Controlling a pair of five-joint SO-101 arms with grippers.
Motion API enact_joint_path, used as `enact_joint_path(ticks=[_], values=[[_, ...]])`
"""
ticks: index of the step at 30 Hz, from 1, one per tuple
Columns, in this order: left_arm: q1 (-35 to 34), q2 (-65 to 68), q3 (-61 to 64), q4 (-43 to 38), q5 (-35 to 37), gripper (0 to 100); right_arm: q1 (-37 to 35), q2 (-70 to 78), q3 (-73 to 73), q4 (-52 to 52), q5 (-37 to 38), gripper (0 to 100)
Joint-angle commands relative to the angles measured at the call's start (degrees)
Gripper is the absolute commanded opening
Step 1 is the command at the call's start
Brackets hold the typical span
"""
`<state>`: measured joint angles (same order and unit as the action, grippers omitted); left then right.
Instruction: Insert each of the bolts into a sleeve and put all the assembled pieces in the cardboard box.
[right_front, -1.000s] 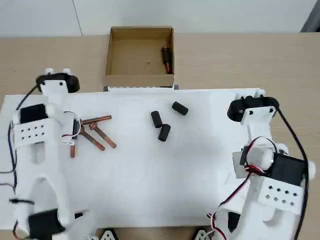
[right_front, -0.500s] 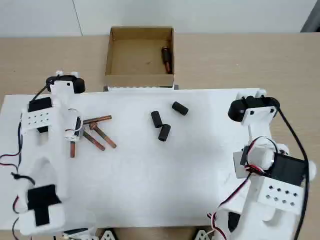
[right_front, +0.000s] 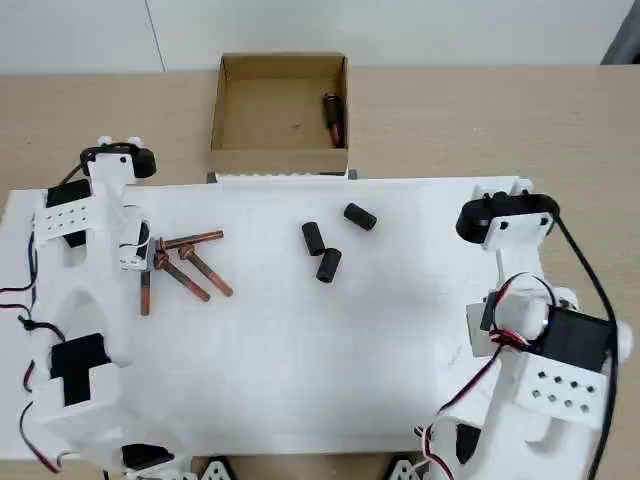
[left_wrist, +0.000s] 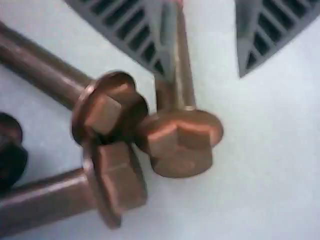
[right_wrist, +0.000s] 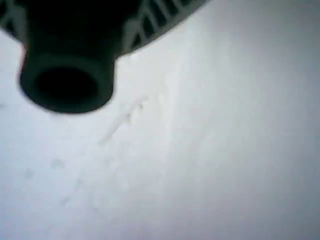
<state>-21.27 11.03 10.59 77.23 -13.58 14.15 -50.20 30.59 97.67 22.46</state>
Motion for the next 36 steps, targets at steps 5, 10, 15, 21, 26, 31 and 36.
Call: enact_joint_path(ticks=[5,10,15,21,26,31,36], values=[[2.46,-0.44,-2.15,-0.62,-0.26,8,0.04,-0.57,-0.26,-0.31,-0.26,0.3],[3.52,-0.53,-2.24,-0.70,-0.26,8,0.04,-0.57,-0.26,-0.31,-0.26,0.3],[3.16,0.00,-2.24,-0.97,-0.26,8,0.04,-0.66,-0.26,-0.31,-0.26,0.3],[3.34,0.79,-1.98,-3.43,-0.26,8,0.04,-0.75,-0.26,-0.31,-0.18,0.3],[3.16,4.22,-2.24,-3.69,-0.26,8,0.04,-0.84,-0.26,-0.31,-0.18,0.3],[3.08,5.54,-2.15,-3.60,-0.26,4,0.04,-0.84,-0.26,-0.31,-0.18,0.3],[3.25,5.71,-1.89,-3.34,-0.26,0,0.04,-0.92,-0.26,-0.31,-0.18,0.3]])
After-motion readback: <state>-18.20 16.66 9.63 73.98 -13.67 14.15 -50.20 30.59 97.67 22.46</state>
